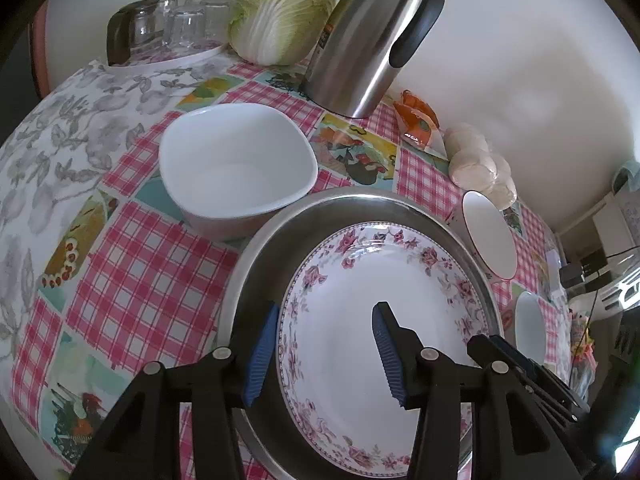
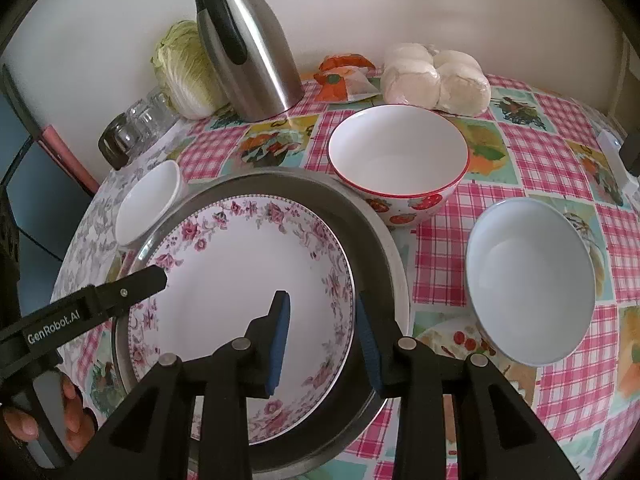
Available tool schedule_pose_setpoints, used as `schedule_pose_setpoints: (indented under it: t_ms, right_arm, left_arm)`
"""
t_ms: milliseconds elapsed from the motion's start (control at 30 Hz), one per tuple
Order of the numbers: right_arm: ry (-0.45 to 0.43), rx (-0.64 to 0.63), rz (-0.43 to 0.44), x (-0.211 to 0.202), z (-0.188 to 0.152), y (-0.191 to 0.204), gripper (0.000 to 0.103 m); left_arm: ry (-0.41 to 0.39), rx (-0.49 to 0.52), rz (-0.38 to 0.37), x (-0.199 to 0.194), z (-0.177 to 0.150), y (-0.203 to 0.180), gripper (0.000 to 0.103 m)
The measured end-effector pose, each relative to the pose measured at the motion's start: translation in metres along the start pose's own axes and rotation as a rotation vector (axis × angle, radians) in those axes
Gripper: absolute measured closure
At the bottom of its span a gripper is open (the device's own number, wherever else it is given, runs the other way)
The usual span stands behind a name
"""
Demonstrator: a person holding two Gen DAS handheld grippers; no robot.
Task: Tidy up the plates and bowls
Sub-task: 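Open both tools to release the pink-floral plate rim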
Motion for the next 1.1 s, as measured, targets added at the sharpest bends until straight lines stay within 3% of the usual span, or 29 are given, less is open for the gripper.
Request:
schedule_pose_setpoints:
  t_ms: [200, 500, 567, 733, 900, 967, 1033, 1100]
  right_arm:
    - [-0.003, -0.013, -0.014, -0.002, 0.001, 0.001, 0.067]
    - [-0.01, -0.059, -0.051, -0.016, 0.005, 0.006, 0.067]
    - [-0.011, -0.066, -0.056, -0.018, 0.005, 0.008, 0.064]
    - [-0.003, -0.089, -0.081, -0.022, 0.004, 0.011, 0.048]
    - [-0.007, -0.095, -0.107, -0.026, 0.003, 0.01, 0.035]
    - [-0.012, -0.101, -0.107, -0.028, 0.003, 0.011, 0.034]
    - [-0.012, -0.108, -0.117, -0.028, 0.003, 0.012, 0.024]
    - [-0.005, -0.114, -0.125, -0.028, 0.002, 0.012, 0.023]
  left_arm:
    - [0.011, -0.025, -0.025, -0.001, 0.001, 0.004, 0.049]
    - [-0.006, 0.034, 0.031, -0.009, -0.003, -0.006, 0.049]
    - [-0.007, 0.051, 0.037, -0.011, -0.004, -0.009, 0.048]
    - [-0.002, 0.081, 0.034, -0.014, -0.008, -0.017, 0.047]
    - [-0.02, 0.074, 0.032, -0.019, -0.007, -0.015, 0.033]
    - [-0.025, 0.074, 0.035, -0.021, -0.008, -0.014, 0.033]
    - [-0.028, 0.077, 0.04, -0.022, -0.008, -0.015, 0.025]
    - [-0.039, 0.086, 0.049, -0.023, -0.009, -0.016, 0.014]
Point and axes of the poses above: each gripper's, at about its wrist camera, not at the fingertips, and x roughly the way its jaws point, y to its left, z to its top, the point moved 2 cm from there along x, roughly the way its jaws point, and after that the axes turned 8 degrees about -x, right-handed, at the moved point
